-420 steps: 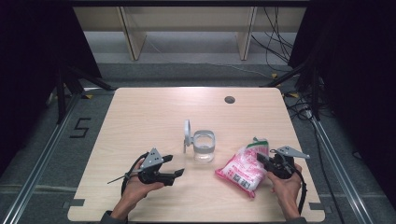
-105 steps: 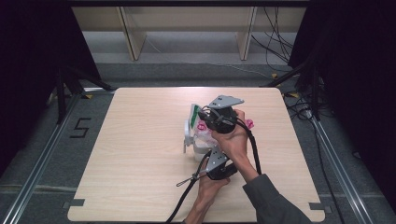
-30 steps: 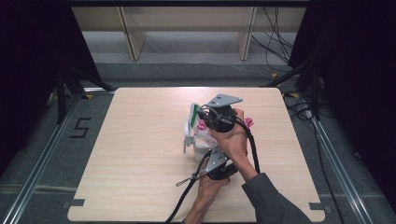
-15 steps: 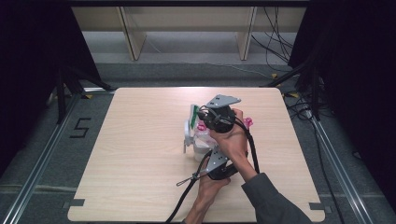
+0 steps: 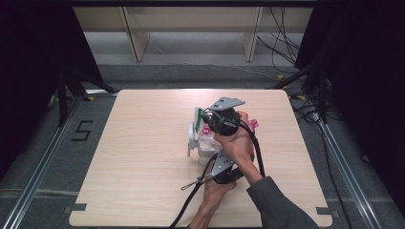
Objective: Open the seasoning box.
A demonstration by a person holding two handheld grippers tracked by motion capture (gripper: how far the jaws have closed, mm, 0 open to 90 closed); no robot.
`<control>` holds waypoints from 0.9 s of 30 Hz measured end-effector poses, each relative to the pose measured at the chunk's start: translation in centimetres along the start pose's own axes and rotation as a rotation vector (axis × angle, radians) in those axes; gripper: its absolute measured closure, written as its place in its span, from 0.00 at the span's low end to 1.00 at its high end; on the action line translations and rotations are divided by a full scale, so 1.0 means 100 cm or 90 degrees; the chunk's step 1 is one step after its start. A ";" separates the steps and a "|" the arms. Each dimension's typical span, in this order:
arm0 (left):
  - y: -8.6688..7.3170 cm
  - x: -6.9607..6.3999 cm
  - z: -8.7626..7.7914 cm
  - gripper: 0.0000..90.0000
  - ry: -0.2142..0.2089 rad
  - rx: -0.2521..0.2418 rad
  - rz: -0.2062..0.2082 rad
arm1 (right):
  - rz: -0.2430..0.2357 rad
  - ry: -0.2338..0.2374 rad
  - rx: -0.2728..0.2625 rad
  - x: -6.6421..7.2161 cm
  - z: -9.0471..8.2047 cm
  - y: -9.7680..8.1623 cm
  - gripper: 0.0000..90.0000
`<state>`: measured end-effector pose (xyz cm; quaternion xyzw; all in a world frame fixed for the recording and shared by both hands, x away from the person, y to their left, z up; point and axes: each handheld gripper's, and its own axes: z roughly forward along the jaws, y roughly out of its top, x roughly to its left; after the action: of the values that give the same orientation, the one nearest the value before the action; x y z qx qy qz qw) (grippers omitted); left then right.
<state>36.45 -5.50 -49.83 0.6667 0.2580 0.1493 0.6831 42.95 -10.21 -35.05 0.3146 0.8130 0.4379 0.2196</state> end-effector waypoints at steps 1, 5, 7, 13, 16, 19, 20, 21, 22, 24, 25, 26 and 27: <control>0.001 0.000 -0.001 0.84 0.007 0.005 0.000 | 0.000 0.001 -0.004 -0.001 0.000 0.000 1.00; 0.000 -0.001 0.001 0.84 -0.004 0.001 0.000 | -0.003 -0.001 -0.002 -0.002 0.000 -0.001 1.00; 0.000 0.000 0.000 0.84 -0.001 0.000 0.000 | 0.006 0.005 0.005 -0.001 0.000 -0.001 1.00; 0.001 0.000 0.000 0.84 0.000 0.001 0.001 | 0.003 0.002 0.001 -0.003 0.000 0.000 1.00; 0.000 0.000 0.000 0.84 -0.001 0.000 0.002 | 0.008 0.004 -0.002 -0.002 0.000 0.000 1.00; 0.001 0.000 -0.001 0.84 0.000 0.001 0.001 | 0.005 0.005 0.000 -0.003 0.000 0.000 1.00; 0.001 0.000 -0.001 0.84 0.001 0.001 0.002 | 0.007 0.006 -0.001 -0.003 0.000 0.000 1.00; 0.001 -0.001 -0.001 0.84 0.001 0.001 0.003 | 0.006 0.007 0.000 -0.002 -0.001 0.000 1.00; 0.001 0.000 -0.001 0.84 0.002 0.001 0.003 | 0.011 0.006 0.000 -0.002 -0.001 0.000 1.00; 0.001 -0.001 -0.002 0.84 0.009 0.015 0.005 | 0.011 0.006 -0.004 -0.003 -0.001 0.000 1.00; 0.001 -0.001 -0.002 0.84 0.009 0.015 0.006 | 0.013 0.006 -0.004 -0.003 -0.001 -0.001 1.00; 0.001 -0.001 -0.002 0.84 0.009 0.015 0.006 | 0.012 0.006 -0.004 -0.003 -0.001 -0.001 1.00; 0.001 -0.001 -0.002 0.84 0.009 0.015 0.006 | 0.012 0.006 -0.003 -0.003 -0.001 0.000 1.00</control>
<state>36.28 -5.34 -49.67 0.6749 0.2616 0.1539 0.6726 43.07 -10.48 -35.02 0.3199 0.8099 0.4435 0.2122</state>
